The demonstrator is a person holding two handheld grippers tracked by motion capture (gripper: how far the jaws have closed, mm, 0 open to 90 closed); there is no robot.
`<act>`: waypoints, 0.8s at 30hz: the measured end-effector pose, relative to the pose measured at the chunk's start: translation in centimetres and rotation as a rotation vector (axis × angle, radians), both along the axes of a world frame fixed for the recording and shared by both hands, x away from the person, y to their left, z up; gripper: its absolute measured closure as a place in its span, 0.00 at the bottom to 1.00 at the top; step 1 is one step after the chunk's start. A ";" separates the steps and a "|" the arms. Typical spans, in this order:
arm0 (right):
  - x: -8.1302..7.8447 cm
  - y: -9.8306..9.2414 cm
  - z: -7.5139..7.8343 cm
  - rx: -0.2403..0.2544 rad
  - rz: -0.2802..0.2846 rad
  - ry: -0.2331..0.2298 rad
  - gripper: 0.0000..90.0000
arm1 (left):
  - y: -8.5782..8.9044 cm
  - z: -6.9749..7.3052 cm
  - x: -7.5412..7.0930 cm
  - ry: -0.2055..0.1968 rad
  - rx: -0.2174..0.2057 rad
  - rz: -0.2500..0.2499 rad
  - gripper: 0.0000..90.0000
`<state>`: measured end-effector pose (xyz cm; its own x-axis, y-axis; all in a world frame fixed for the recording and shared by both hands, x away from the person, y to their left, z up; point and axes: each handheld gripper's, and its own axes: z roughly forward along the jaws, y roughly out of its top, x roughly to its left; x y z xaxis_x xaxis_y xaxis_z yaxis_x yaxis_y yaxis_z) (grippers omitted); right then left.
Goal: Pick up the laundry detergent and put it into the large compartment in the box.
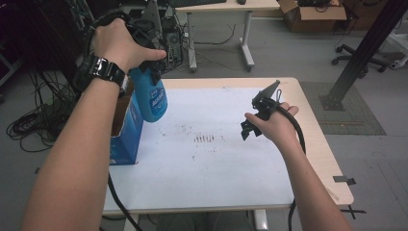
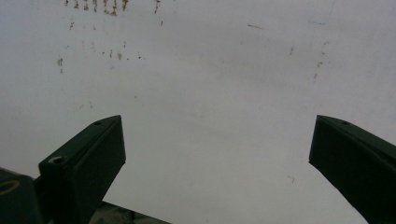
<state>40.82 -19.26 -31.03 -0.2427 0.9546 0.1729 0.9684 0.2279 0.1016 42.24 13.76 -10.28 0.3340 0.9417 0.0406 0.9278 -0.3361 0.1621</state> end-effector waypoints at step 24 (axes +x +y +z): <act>0.4 -0.5 -0.2 0.011 -0.015 0.008 0.04 | 8.7 1.8 -0.7 -0.033 -0.033 0.229 0.42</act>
